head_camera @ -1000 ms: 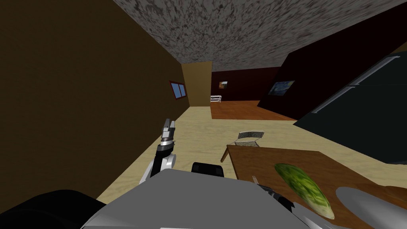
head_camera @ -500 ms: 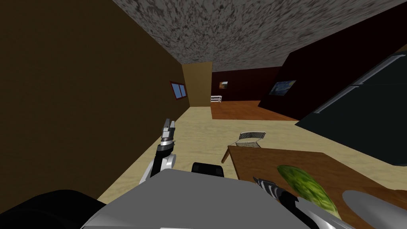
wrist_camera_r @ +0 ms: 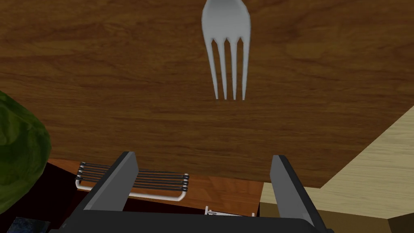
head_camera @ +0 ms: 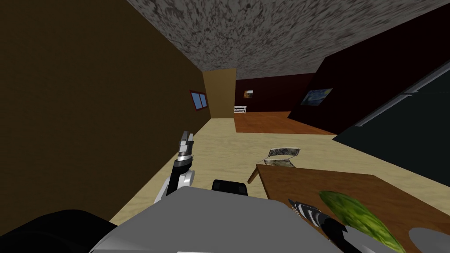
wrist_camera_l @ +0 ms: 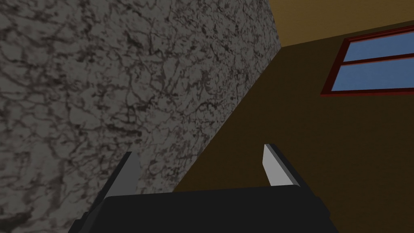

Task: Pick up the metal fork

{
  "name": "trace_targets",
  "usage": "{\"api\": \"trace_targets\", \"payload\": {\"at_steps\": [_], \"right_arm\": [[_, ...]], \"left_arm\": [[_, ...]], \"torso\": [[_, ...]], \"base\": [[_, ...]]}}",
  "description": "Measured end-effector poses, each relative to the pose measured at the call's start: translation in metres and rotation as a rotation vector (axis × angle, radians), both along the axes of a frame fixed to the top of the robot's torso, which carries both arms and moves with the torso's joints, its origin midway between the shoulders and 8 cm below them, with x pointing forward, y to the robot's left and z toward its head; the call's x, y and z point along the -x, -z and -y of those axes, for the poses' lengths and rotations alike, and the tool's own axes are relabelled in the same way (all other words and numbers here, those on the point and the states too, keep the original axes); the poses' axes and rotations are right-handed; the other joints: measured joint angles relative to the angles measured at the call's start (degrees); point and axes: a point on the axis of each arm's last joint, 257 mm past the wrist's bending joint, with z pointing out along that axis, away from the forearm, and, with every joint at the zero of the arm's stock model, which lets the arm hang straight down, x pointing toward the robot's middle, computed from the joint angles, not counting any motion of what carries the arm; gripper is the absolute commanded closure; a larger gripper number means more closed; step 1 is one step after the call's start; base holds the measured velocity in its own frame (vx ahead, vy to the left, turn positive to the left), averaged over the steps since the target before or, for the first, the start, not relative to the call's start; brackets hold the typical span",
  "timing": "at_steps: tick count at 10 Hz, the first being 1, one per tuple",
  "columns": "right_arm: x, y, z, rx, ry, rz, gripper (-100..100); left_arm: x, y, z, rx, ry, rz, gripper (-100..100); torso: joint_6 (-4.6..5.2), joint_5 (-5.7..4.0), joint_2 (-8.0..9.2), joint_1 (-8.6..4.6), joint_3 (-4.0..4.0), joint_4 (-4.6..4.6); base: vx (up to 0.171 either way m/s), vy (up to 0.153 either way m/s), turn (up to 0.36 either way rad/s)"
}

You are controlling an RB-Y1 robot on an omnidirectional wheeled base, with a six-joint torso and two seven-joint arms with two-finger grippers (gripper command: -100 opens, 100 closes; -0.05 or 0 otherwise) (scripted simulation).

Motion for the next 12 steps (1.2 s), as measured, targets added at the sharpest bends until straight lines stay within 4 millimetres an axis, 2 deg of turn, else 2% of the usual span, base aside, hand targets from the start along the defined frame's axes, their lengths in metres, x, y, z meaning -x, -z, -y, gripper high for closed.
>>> {"api": "trace_targets", "payload": {"at_steps": [2,4,8,12], "right_arm": [[0.01,-0.005,0.01,0.025,0.024,-0.013,-100],[0.013,-0.011,0.01,0.03,0.033,-0.016,-100],[0.001,0.004,-0.018,-0.02,0.001,-0.009,-100],[0.003,0.023,-0.042,-0.06,-0.065,-0.031,-100]], "left_arm": [[0.0,0.0,0.0,0.0,0.0,0.0,0],[0.0,0.0,0.0,0.0,0.0,0.0,0],[0.0,0.0,0.0,0.0,0.0,0.0,0],[0.0,0.0,0.0,0.0,0.0,0.0,0]], "torso": [[-0.01,-0.01,-0.06,-0.08,-0.04,-0.02],[-0.01,-0.07,0.07,-0.32,0.03,0.01],[0.02,-0.15,0.54,-0.57,0.3,0.11],[0.03,-0.12,0.59,-0.48,0.33,0.13]], "base": [[0.08,0.039,0.038],[0.032,-0.038,0.045],[-0.053,-0.066,-0.019],[-0.064,-0.037,-0.038]]}}
